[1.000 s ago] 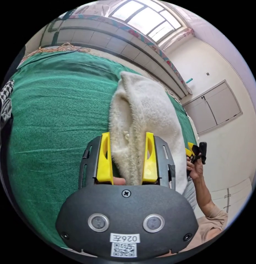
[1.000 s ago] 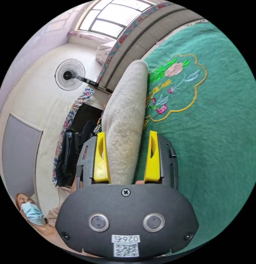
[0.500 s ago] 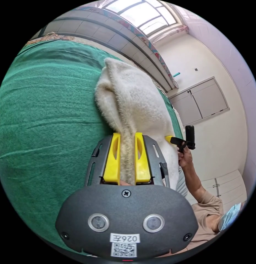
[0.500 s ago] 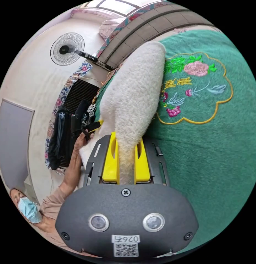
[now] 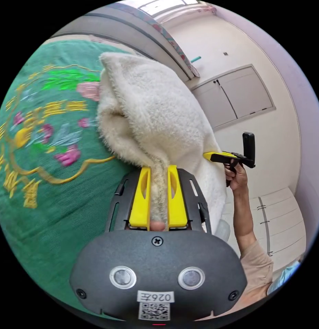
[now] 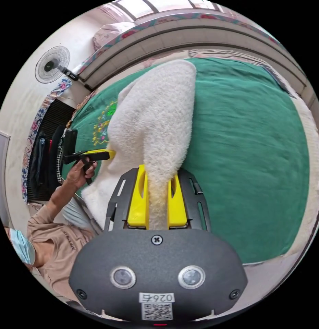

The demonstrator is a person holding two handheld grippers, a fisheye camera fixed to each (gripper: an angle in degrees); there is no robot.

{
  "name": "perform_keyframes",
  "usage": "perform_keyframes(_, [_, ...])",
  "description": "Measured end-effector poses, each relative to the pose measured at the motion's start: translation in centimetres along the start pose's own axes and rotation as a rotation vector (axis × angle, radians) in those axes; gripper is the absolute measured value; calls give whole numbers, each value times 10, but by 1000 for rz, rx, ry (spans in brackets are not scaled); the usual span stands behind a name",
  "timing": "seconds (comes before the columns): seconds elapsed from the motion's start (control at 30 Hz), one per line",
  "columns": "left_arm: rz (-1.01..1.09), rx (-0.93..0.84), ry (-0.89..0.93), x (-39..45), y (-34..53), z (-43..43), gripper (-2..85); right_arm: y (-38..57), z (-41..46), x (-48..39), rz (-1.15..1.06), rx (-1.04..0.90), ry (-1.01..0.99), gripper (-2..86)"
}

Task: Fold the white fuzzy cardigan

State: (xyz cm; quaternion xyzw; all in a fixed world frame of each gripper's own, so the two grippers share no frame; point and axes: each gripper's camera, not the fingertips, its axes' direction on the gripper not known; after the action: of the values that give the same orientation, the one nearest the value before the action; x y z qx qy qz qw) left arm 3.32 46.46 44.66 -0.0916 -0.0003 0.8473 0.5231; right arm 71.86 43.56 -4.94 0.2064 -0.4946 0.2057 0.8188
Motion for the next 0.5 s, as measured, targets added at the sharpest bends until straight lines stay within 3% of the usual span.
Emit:
perform_keyframes(0.33, [55, -59, 165, 118, -107, 221, 79, 55, -17, 217, 271, 3, 221, 42])
perform_keyframes(0.5, [112, -186, 397, 137, -143, 287, 94, 49, 13, 270, 450, -13, 564, 72])
